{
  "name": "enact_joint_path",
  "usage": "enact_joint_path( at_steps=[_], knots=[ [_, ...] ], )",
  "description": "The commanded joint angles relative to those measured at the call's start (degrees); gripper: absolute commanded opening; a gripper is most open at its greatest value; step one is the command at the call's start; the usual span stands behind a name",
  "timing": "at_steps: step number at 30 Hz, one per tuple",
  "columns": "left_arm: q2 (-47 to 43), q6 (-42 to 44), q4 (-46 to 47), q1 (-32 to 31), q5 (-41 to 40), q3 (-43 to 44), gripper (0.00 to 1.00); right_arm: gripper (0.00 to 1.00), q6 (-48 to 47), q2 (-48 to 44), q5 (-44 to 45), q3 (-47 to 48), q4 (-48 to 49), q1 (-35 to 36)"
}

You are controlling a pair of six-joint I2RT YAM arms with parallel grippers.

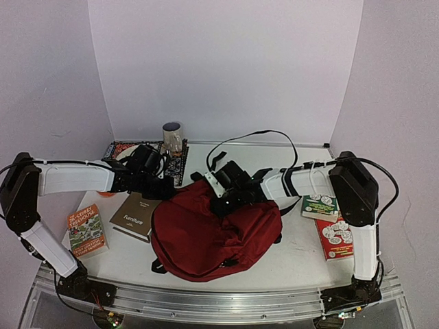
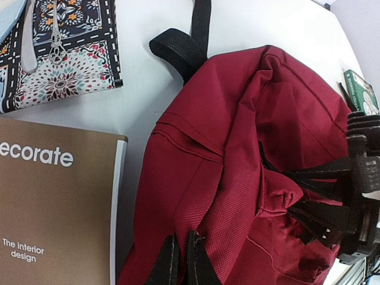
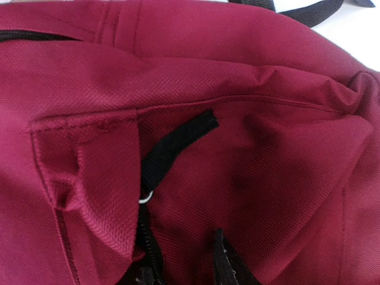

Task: Pack the student bag
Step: Grab the lower front pocket of the student bag.

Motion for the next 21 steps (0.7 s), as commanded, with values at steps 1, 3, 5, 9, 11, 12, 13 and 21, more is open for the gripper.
enact_joint_path(
  at_steps=[1,3,5,9,11,12,13,21],
  knots=[
    [-3.31,0.10,4.26,0.20,-1.91,-2.31,0.00,0.32,-0.49,-6.38,-6.14,-1.76,2.05,-0.79],
    [-3.40,0.55,4.23,0.21,-4.54,-3.08,0.01,0.35,-0.84,-7.88,-8.08,-1.72,2.44,-1.09],
    [-3.47,1.27,4.15,0.17,-6.28,-3.46,0.05,0.37,-0.73,-9.16,-9.89,-1.66,2.73,-1.61],
    [-4.43,2.63,3.03,0.15,-9.13,-2.78,0.27,0.38,0.21,-10.02,-10.22,-0.80,2.92,-2.77],
    [-5.02,3.26,1.85,0.14,-9.88,-1.75,0.39,0.37,0.71,-8.97,-9.75,0.45,2.92,-3.17],
    [-5.21,3.55,1.04,0.13,-10.41,-1.10,0.44,0.37,0.93,-8.38,-9.59,1.09,2.92,-3.28],
    [-5.45,3.77,-0.05,0.11,-10.53,-0.24,0.49,0.37,1.05,-7.56,-9.60,1.73,2.92,-3.33],
    [-5.27,1.70,-3.35,-1.27,-5.70,4.50,0.53,0.30,1.82,-2.38,-10.69,3.43,3.14,-3.29]
  ],
)
